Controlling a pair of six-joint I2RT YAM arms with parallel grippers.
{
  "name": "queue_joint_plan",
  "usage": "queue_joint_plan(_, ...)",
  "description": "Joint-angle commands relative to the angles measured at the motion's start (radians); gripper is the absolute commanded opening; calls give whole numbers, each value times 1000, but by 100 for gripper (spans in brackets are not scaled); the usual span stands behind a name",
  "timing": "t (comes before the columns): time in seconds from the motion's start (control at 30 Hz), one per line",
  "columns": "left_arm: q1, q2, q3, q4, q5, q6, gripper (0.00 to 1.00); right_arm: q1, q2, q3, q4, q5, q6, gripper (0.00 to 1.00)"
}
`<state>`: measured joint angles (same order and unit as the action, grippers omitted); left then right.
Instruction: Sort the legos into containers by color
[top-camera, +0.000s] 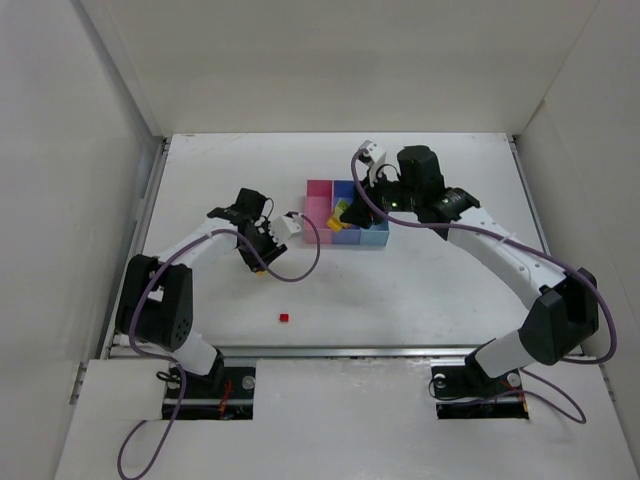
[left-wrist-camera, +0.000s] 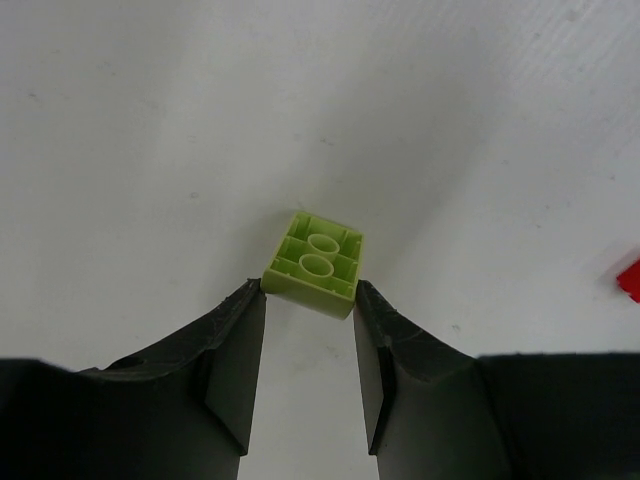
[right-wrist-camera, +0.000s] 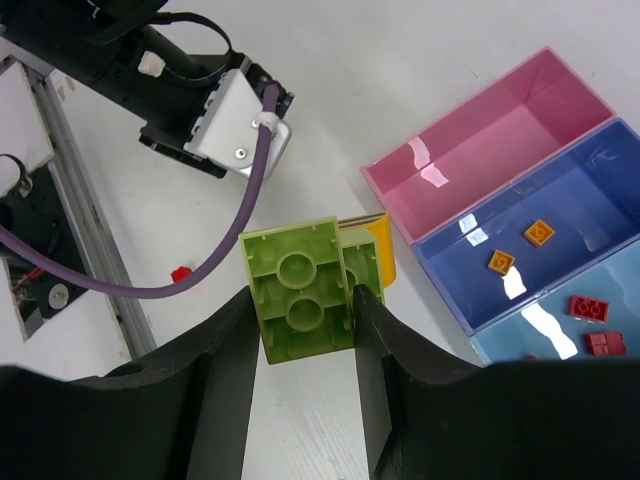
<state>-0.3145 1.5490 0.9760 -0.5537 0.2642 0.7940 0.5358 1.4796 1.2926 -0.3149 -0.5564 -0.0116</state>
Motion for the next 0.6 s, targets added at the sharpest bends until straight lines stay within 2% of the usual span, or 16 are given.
queue_joint_plan(0.0, -9, 34, 9, 5, -55, -42, 6, -7, -41, 19, -6, 13, -16, 0)
queue_joint_plan(0.13, -9, 37, 9, 5, -30, -44, 19, -7, -50, 19, -6, 13, -16, 0)
queue_joint_plan(0.17, -9, 37, 9, 5, -29, -44, 24, -7, -50, 10, -6, 13, -16, 0)
queue_joint_plan(0.2, -9, 27, 9, 5, -29, -44, 35, -7, -50, 10, -6, 13, -16, 0)
queue_joint_plan(0.33, -9, 0, 9, -5, -19, -44, 54, -7, -59, 10, -6, 23, -16, 0)
queue_joint_plan(0.43, -9, -39, 19, -5, 4, -35, 63, -7, -59, 10, -6, 23, -16, 0)
queue_joint_plan(0.5, -9, -62, 38, -14, 38, -35, 74, -7, -59, 10, -6, 23, -16, 0)
queue_joint_plan(0.57, -9, -95, 73, -26, 59, -35, 75, -7, -59, 10, -6, 23, -16, 0)
